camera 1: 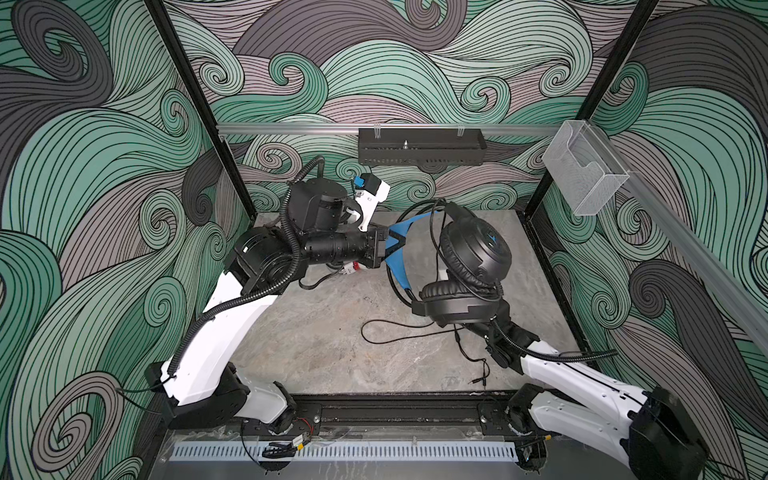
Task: Wrap the headphones
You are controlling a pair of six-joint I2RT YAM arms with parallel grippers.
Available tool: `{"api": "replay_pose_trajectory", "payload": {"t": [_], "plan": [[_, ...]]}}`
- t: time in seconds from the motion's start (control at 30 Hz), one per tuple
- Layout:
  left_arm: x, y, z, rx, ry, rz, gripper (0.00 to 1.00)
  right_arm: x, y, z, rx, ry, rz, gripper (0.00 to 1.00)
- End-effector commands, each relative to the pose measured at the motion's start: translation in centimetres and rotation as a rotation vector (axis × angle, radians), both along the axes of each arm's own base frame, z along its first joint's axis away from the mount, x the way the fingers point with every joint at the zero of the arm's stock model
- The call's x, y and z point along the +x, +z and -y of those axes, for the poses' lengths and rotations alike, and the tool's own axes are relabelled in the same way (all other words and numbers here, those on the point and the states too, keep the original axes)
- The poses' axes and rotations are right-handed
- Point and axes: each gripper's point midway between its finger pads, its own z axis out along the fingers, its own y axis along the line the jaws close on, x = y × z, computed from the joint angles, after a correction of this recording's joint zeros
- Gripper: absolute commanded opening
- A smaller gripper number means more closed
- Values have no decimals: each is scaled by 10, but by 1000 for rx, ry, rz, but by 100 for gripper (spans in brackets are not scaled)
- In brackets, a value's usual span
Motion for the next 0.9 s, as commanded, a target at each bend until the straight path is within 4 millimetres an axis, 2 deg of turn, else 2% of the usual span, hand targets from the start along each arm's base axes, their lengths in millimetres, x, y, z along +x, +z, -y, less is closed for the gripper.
{"api": "replay_pose_trajectory", "payload": {"t": [0.0,0.17,0.27,0.37,0.43,0.57,0.7,0.87], "plan": [[4,30,5,-114,5,6,0,0,20,-3,57,9,52,26],[9,29,5,-119,25,-8,0,-6,17,-5,57,34,46,18],[15,31,2,-136,50,-11,0,-14,12,-6,51,51,30,9],[32,33,-7,-186,129,-27,0,-28,8,-4,30,48,20,0],[41,47,-30,-244,229,-1,0,-37,5,-1,-5,27,18,0],[69,50,-57,-255,390,27,0,-54,-3,0,-139,21,20,0],[99,28,-86,-170,618,31,0,-67,-5,-2,-245,19,38,0],[125,-3,-120,-4,822,86,0,-80,7,-12,-360,36,92,0]]}}
